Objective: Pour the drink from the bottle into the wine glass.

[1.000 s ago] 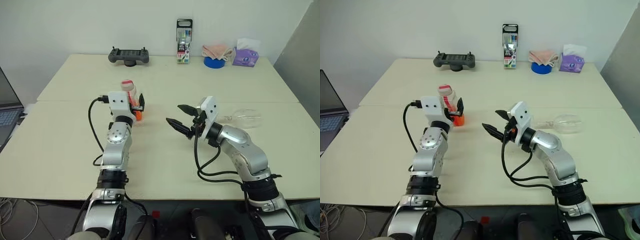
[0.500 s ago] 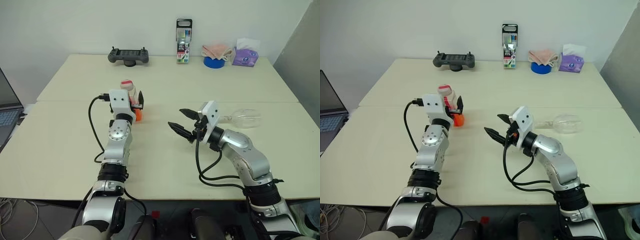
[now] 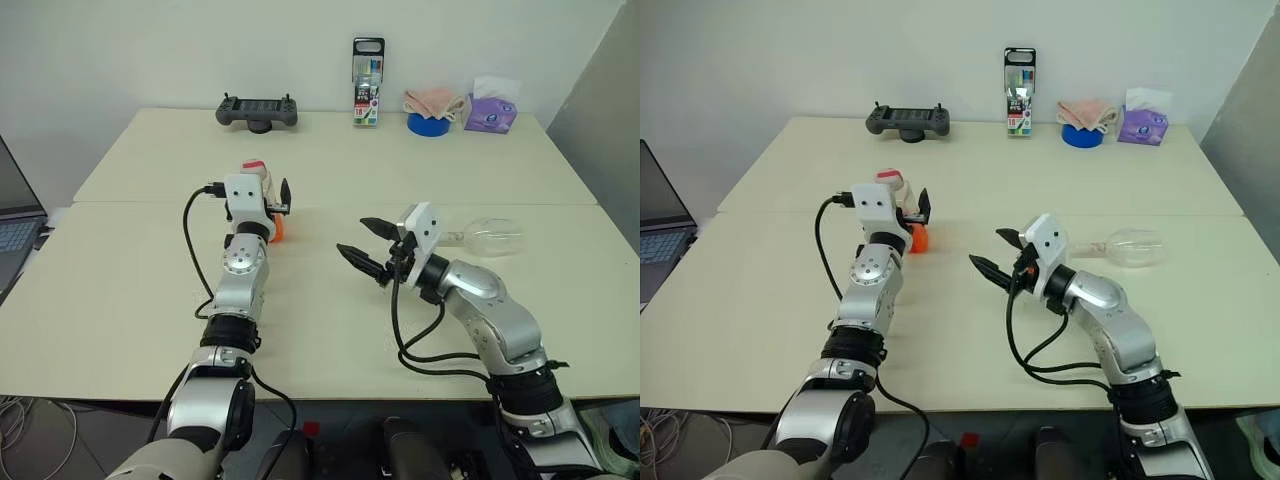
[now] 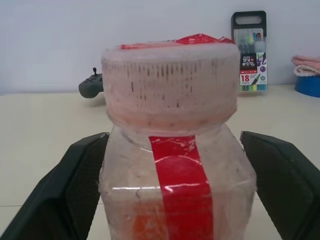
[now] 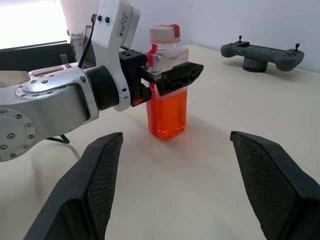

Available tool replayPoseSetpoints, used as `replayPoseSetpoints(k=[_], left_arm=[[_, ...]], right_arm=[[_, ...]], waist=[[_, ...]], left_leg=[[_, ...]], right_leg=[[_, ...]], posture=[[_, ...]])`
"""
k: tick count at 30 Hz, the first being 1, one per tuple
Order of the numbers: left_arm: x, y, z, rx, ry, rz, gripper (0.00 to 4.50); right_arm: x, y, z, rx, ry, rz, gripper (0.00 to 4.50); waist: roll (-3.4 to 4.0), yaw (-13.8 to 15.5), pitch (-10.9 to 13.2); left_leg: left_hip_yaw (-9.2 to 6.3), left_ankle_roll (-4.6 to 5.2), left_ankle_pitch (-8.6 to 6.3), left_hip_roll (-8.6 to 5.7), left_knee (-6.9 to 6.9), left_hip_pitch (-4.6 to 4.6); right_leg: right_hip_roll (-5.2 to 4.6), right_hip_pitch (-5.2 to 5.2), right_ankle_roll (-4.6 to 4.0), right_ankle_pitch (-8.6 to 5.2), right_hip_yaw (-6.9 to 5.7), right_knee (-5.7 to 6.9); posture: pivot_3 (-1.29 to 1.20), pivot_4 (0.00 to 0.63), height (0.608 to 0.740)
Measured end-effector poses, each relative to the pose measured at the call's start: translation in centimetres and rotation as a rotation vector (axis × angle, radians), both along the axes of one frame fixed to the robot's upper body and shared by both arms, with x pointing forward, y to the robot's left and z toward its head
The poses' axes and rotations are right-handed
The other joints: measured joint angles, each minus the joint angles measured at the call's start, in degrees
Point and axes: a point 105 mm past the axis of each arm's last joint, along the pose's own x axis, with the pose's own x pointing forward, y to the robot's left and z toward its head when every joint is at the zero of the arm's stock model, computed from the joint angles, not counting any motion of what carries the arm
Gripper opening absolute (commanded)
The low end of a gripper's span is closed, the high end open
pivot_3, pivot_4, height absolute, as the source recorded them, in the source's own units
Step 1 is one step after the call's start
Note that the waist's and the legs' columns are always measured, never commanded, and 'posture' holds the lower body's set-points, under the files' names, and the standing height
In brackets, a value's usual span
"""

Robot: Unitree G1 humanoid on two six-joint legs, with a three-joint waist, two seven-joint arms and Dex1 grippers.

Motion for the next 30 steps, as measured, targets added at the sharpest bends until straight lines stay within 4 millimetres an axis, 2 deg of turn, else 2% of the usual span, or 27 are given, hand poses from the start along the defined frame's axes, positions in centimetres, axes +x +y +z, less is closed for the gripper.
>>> replayPoseSetpoints(k=[4, 6, 9, 12, 14, 16, 19, 21, 23, 26, 30], left_arm=[[0.0, 0.0, 0.1, 0.0, -0.011, -0.004, 2.25], [0.0, 0.0, 0.1, 0.002, -0.011, -0.006, 1.8], [0.0, 0.3, 0.3, 0.024, -0.012, -0.023, 1.78], [-0.4, 0.1, 0.8, 0.046, -0.032, -0.103, 1.78], [-1.1, -0.8, 1.6, 0.05, -0.059, -0.214, 1.78], [-2.4, -2.4, 2.4, 0.064, -0.077, -0.388, 1.78], [-4.8, -5.5, 2.4, 0.105, -0.066, -0.63, 1.78], [-6.7, -7.4, 1.5, 0.131, -0.031, -0.777, 1.78], [-8.4, -9.2, 0.2, 0.139, 0.017, -0.897, 1.78], [-10.3, -10.8, -0.9, 0.161, 0.053, -1.014, 1.78], [-11.4, -11.8, 0.1, 0.16, 0.019, -1.073, 1.78]], right_arm=[[-0.1, -0.4, -0.4, -0.008, 0.017, -0.013, 3.68], [0.0, -0.6, -0.2, -0.005, 0.014, -0.022, 3.68], [0.1, -1.6, 0.4, -0.004, 0.002, -0.05, 3.68], [0.3, -3.6, 1.0, -0.007, 0.005, -0.087, 3.68], [0.2, -5.1, 0.9, -0.017, 0.039, -0.105, 3.68], [-0.5, -5.7, 1.4, -0.033, 0.074, -0.075, 3.68], [-1.8, -5.1, 3.5, -0.01, 0.085, 0.002, 3.68], [-2.4, -4.9, 4.7, 0.005, 0.077, 0.03, 3.68], [-2.3, -5.0, 4.8, 0.039, 0.092, 0.012, 3.68], [-2.9, -4.4, 4.8, 0.051, 0.126, 0.041, 3.68], [-3.9, -3.6, 5.3, 0.047, 0.126, 0.076, 3.68]], waist=[[0.0, 0.0, 0.0], [0.0, 0.0, 0.0], [0.0, 0.0, 0.0], [-0.01, 0.0, 0.0], [-0.01, 0.0, 0.0], [-0.01, 0.0, 0.0], [-0.01, 0.0, 0.0], [0.0, -0.2, 0.0], [0.0, -0.2, 0.0], [0.01, -0.2, 0.0], [0.01, -0.1, 0.0]], left_leg=[[0.0, 0.0, 0.0, 0.0, 0.0, 0.0], [0.0, 0.0, 0.0, 0.0, 0.0, 0.0], [0.01, 0.0, 0.0, 0.0, -0.01, -0.01], [0.0, 0.0, 0.0, 0.0, -0.01, -0.04], [0.01, 0.0, 0.0, -0.01, -0.02, -0.07], [0.02, 0.0, -0.01, -0.01, -0.03, -0.1], [0.02, 0.01, -0.01, 0.01, -0.03, -0.08], [0.05, 0.02, -0.01, 0.03, -0.03, -0.03], [0.05, 0.02, -0.01, 0.02, -0.01, -0.03], [0.06, 0.03, 0.0, 0.03, 0.01, -0.04], [0.06, 0.04, 0.0, 0.02, 0.04, -0.02]], right_leg=[[0.0, 0.0, 0.0, 0.0, 0.01, 0.0], [0.0, 0.0, 0.0, 0.0, 0.0, 0.0], [0.0, 0.0, 0.0, 0.0, 0.0, -0.01], [0.0, -0.01, -0.03, 0.02, 0.0, -0.03], [-0.02, -0.02, -0.12, 0.07, 0.01, -0.04], [-0.02, -0.06, -0.13, 0.08, 0.02, -0.03], [-0.01, -0.06, -0.14, 0.08, 0.03, -0.01], [0.01, -0.04, -0.13, 0.08, 0.06, 0.01], [0.01, -0.03, 0.03, -0.02, 0.06, 0.02], [0.03, -0.03, 0.03, -0.03, 0.08, 0.04], [0.02, -0.01, 0.11, -0.07, 0.09, 0.04]], posture=[[0.0, 0.15, 0.74], [0.0, 0.15, 0.74], [0.0, 0.15, 0.74], [0.0, 0.15, 0.74], [0.0, 0.15, 0.74], [0.0, 0.15, 0.74], [0.0, 0.15, 0.74], [0.0, 0.15, 0.74], [0.0, 0.15, 0.74], [0.0, 0.15, 0.74], [0.0, 0.15, 0.74]])
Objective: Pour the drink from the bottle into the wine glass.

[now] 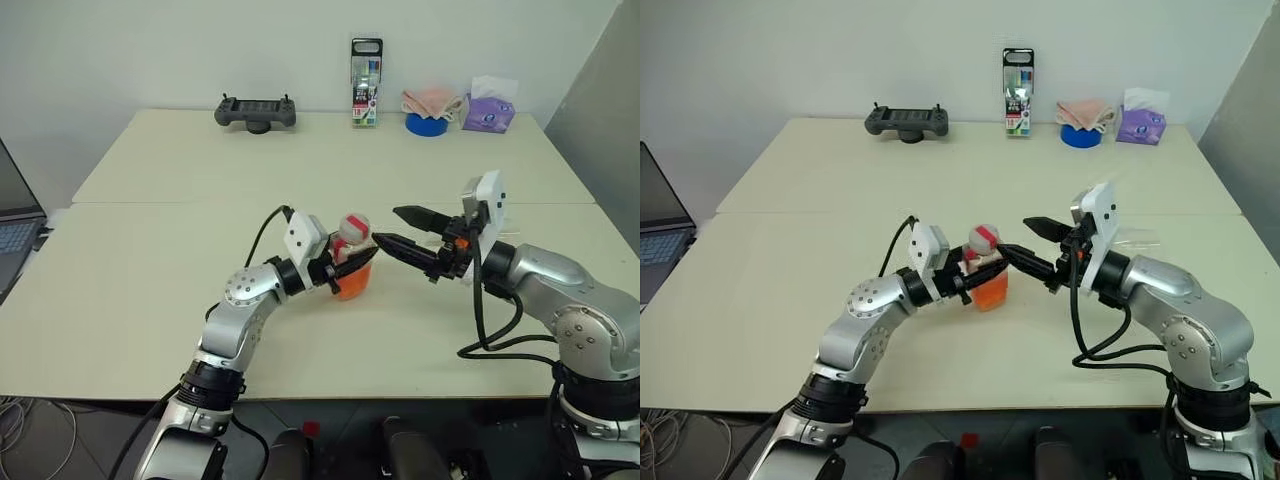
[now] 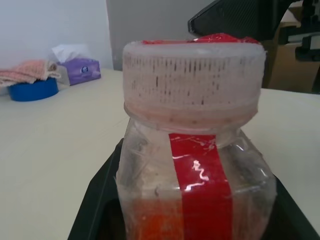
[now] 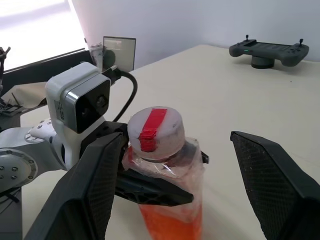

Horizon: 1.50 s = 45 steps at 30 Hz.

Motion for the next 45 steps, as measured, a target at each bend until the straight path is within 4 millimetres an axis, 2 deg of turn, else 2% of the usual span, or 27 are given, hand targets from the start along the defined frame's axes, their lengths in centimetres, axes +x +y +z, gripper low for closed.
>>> replayPoseSetpoints(k=[5, 18, 21, 24, 25, 31, 34, 37, 40, 45], left_arm=[[-0.4, -0.6, 0.2, -0.005, -0.005, -0.024, 1.78], [-1.5, -2.3, -0.3, -0.007, 0.013, -0.11, 1.78], [-1.6, -2.5, -0.5, -0.002, 0.024, -0.115, 1.78], [-1.5, -2.4, -0.6, 0.006, 0.023, -0.107, 1.78], [-1.5, -2.4, -0.6, 0.008, 0.024, -0.108, 1.78], [-1.6, -2.4, -0.8, 0.02, 0.026, -0.117, 1.77], [-2.2, -2.5, -0.8, 0.04, 0.033, -0.165, 1.77], [-4.0, -3.2, -0.5, 0.063, 0.031, -0.294, 1.77], [-5.3, -3.6, 0.0, 0.062, 0.015, -0.385, 1.77], [-5.7, -3.6, -0.2, 0.075, 0.007, -0.414, 1.76]], right_arm=[[-0.6, 0.6, -0.6, -0.03, 0.01, 0.006, 3.68], [0.2, 1.6, -0.8, -0.025, -0.007, -0.072, 3.68], [0.3, 1.5, -0.7, -0.034, -0.015, -0.075, 3.06], [0.0, 1.9, -0.7, -0.029, -0.013, -0.056, 2.06], [0.0, 1.9, -0.8, -0.033, -0.013, -0.055, 1.92], [-0.2, 1.8, -0.8, -0.069, -0.021, -0.035, 1.92], [-0.7, 1.5, -0.8, -0.095, -0.005, 0.059, 1.92], [-2.4, 0.3, -0.4, -0.116, 0.048, 0.235, 1.92], [-3.6, 0.0, 0.3, -0.181, 0.044, 0.392, 1.92], [-3.8, 0.2, 0.4, -0.233, 0.026, 0.485, 1.92]], waist=[[0.0, 0.0, 0.0], [0.0, 0.0, 0.0], [0.0, 0.0, 0.0], [0.0, 0.0, 0.0], [0.0, 0.0, 0.0], [0.0, 0.0, 0.0], [0.0, 0.0, 0.0], [0.0, 0.1, 0.0], [-0.01, 0.1, 0.0], [-0.01, -0.1, 0.0]], left_leg=[[0.02, 0.0, 0.0, 0.0, -0.02, 0.0], [0.0, 0.0, 0.0, 0.0, -0.03, -0.01], [0.0, 0.0, 0.0, 0.0, -0.02, 0.0], [-0.01, 0.0, 0.0, 0.01, -0.02, 0.0], [-0.01, 0.0, 0.0, 0.01, -0.02, 0.0], [0.0, 0.01, 0.0, 0.0, -0.02, -0.01], [-0.01, 0.01, 0.0, 0.0, -0.02, -0.01], [0.02, 0.03, -0.02, -0.02, -0.03, -0.03], [0.04, 0.05, -0.03, 0.01, -0.02, -0.01], [0.02, 0.05, -0.02, 0.08, -0.02, 0.05]], right_leg=[[0.0, 0.01, 0.01, 0.0, 0.01, -0.02], [0.0, 0.01, 0.01, -0.01, -0.01, -0.05], [0.0, 0.01, 0.01, -0.01, -0.01, -0.04], [0.02, 0.01, 0.01, -0.01, -0.01, -0.03], [0.02, 0.01, 0.01, -0.01, -0.01, -0.04], [0.01, 0.01, 0.01, -0.01, -0.01, -0.05], [0.02, 0.01, 0.01, -0.01, -0.02, -0.05], [0.0, 0.03, 0.01, -0.01, -0.01, -0.12], [0.02, 0.03, 0.02, -0.02, -0.02, -0.12], [0.1, 0.03, 0.01, -0.02, -0.04, -0.03]], posture=[[0.0, 0.15, 0.74], [0.0, 0.15, 0.74], [0.0, 0.15, 0.74], [0.0, 0.15, 0.74], [0.0, 0.15, 0.74], [0.0, 0.15, 0.74], [0.0, 0.15, 0.74], [0.0, 0.15, 0.74], [0.0, 0.15, 0.74], [0.0, 0.15, 0.74]])
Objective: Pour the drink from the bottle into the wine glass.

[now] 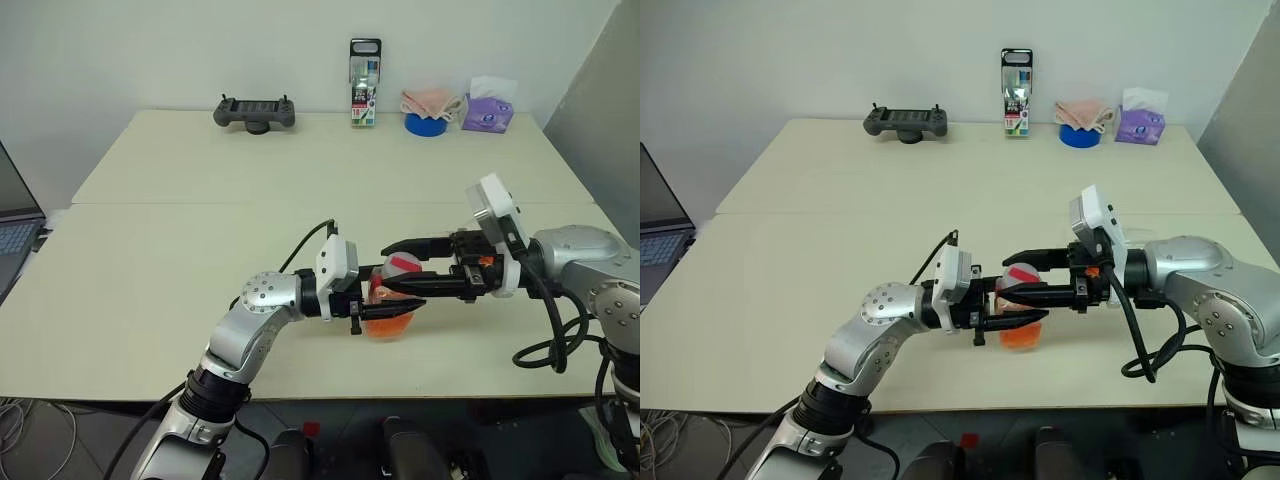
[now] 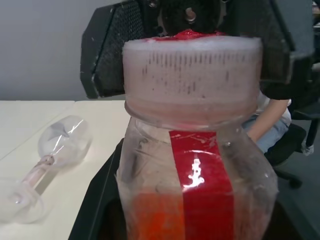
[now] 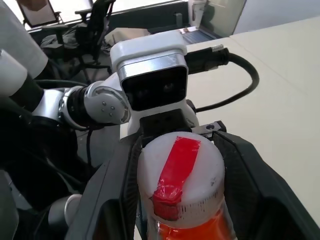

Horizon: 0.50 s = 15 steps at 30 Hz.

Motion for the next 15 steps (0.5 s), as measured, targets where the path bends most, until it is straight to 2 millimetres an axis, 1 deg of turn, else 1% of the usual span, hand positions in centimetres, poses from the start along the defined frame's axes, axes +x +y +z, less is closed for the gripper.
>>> replayPoseSetpoints(k=[1, 3, 4, 7, 9, 12, 14, 15], left_arm=[[0.0, 0.0, 0.0, -0.003, -0.002, -0.001, 1.76], [0.0, -0.3, 0.3, -0.014, -0.01, -0.005, 1.76], [0.1, -0.3, 0.3, -0.009, -0.02, -0.001, 1.76], [0.5, -0.2, 0.0, 0.003, -0.021, 0.023, 1.76], [0.8, -0.1, -0.1, -0.001, -0.021, 0.042, 1.76], [1.2, -0.1, 0.1, -0.015, -0.012, 0.061, 1.76], [1.9, 0.1, 0.1, -0.017, -0.003, 0.092, 1.75], [2.2, 0.3, -0.2, -0.012, 0.012, 0.114, 1.74]], right_arm=[[0.1, -0.1, 0.1, -0.004, 0.001, 0.008, 1.92], [0.2, -0.3, 0.3, -0.006, 0.009, 0.019, 2.67], [0.1, -0.4, 0.3, 0.003, 0.02, 0.03, 2.97], [0.1, -0.4, 0.2, 0.012, 0.034, 0.039, 4.0], [0.2, -0.4, 0.2, 0.019, 0.035, 0.039, 4.04], [0.8, -0.1, 0.4, 0.052, 0.024, -0.006, 4.04], [1.3, -0.1, 0.7, 0.063, -0.014, -0.053, 4.04], [1.5, -0.2, 1.0, 0.067, -0.046, -0.077, 4.04]], waist=[[0.0, 0.0, 0.0], [0.0, 0.2, 0.0], [-0.01, 0.2, 0.0], [-0.01, 0.2, 0.0], [-0.01, 0.2, 0.0], [-0.01, 0.2, 0.0], [-0.01, 0.2, 0.0], [-0.01, 0.2, 0.0]], left_leg=[[0.0, 0.0, 0.0, -0.01, 0.01, -0.01], [0.02, 0.0, 0.0, -0.04, 0.02, -0.04], [0.02, 0.0, 0.0, -0.06, 0.02, -0.06], [0.01, 0.0, 0.0, -0.05, 0.01, -0.06], [0.0, 0.0, 0.0, -0.05, 0.0, -0.06], [0.0, -0.01, 0.0, -0.05, 0.03, -0.06], [0.01, -0.01, 0.0, -0.06, 0.04, -0.05], [0.01, -0.01, 0.0, -0.06, 0.03, -0.05]], right_leg=[[0.0, 0.0, 0.0, 0.0, 0.01, -0.01], [-0.04, 0.01, 0.01, 0.0, 0.02, -0.06], [-0.06, 0.01, 0.01, 0.0, 0.02, -0.09], [-0.07, 0.01, 0.01, 0.0, 0.03, -0.09], [-0.07, 0.01, 0.01, 0.0, 0.02, -0.09], [-0.07, 0.01, 0.01, 0.0, 0.02, -0.07], [-0.07, 0.01, 0.01, 0.0, 0.03, -0.05], [-0.07, 0.01, 0.01, 0.0, 0.03, -0.05]], posture=[[0.0, 0.15, 0.74], [0.0, 0.15, 0.74], [0.0, 0.15, 0.74], [0.0, 0.15, 0.74], [0.0, 0.15, 0.74], [0.0, 0.15, 0.74], [0.0, 0.15, 0.74], [0.0, 0.15, 0.74]])
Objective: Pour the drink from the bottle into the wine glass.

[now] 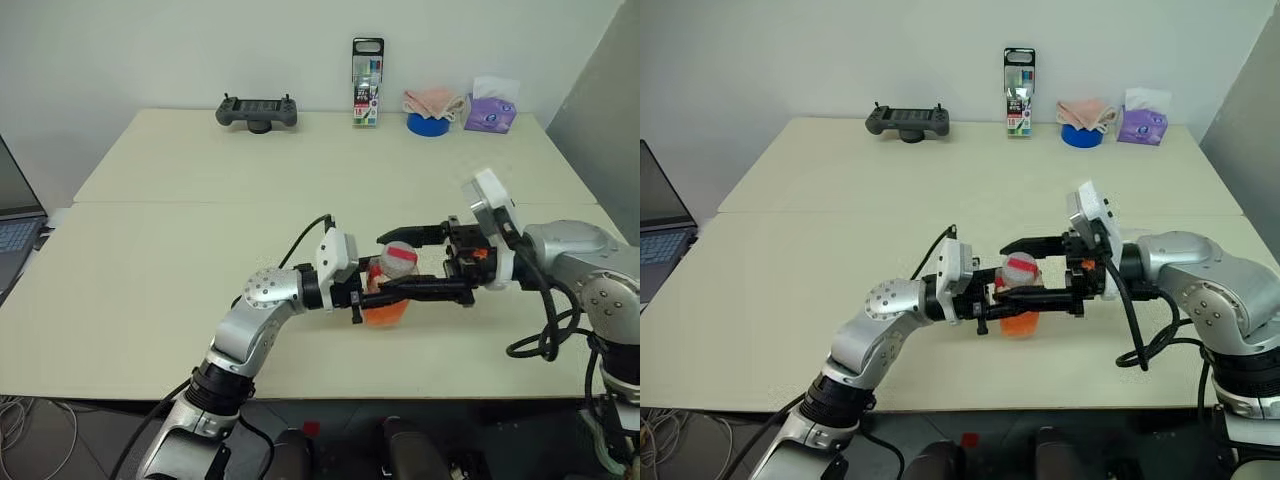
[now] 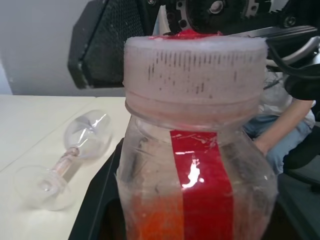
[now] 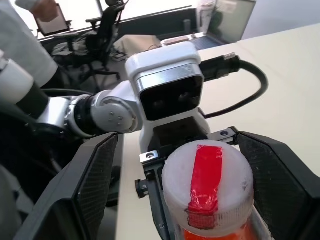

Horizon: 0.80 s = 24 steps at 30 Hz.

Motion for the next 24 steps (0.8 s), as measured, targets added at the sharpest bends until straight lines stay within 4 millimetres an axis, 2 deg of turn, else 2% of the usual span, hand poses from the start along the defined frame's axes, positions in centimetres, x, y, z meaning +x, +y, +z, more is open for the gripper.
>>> replayPoseSetpoints(k=[3, 7, 10, 17, 24], left_arm=[[0.7, 0.3, -0.9, 0.016, 0.038, 0.039, 1.74], [1.4, 0.4, -0.4, -0.033, 0.066, 0.084, 1.74], [1.6, 0.4, -0.5, -0.044, 0.075, 0.103, 1.74], [1.8, 0.3, 0.1, -0.064, 0.01, 0.133, 1.74], [2.5, 0.6, -0.4, -0.049, -0.008, 0.171, 1.74]], right_arm=[[0.5, 0.3, 0.7, 0.042, -0.081, -0.105, 4.04], [-0.1, 1.0, -1.0, 0.054, -0.077, -0.197, 4.04], [-0.5, 1.3, -1.2, 0.062, -0.108, -0.281, 4.04], [1.5, 0.8, -1.3, 0.132, -0.123, -0.63, 4.04], [0.6, 2.1, -1.3, 0.15, -0.116, -0.749, 4.04]], waist=[[0.0, 0.0, 0.0], [0.0, 0.1, 0.0], [0.0, 0.2, 0.0], [0.01, 0.1, 0.0], [0.01, 0.1, 0.0]], left_leg=[[-0.04, 0.0, 0.0, 0.02, -0.03, 0.0], [-0.04, -0.01, 0.0, -0.02, -0.03, -0.09], [0.0, -0.01, 0.0, -0.04, -0.02, -0.08], [-0.04, -0.02, 0.01, -0.01, -0.03, -0.02], [-0.03, -0.02, 0.01, -0.02, -0.05, -0.05]], right_leg=[[0.02, -0.01, 0.0, 0.0, -0.03, 0.0], [-0.06, -0.06, 0.02, -0.01, -0.01, -0.02], [-0.08, -0.06, 0.03, -0.02, 0.04, -0.02], [-0.04, -0.06, 0.01, -0.01, 0.02, 0.07], [-0.04, -0.07, 0.02, -0.01, 0.03, 0.02]], posture=[[0.0, 0.15, 0.74], [0.0, 0.15, 0.74], [0.0, 0.15, 0.74], [0.0, 0.15, 0.74], [0.0, 0.15, 0.74]])
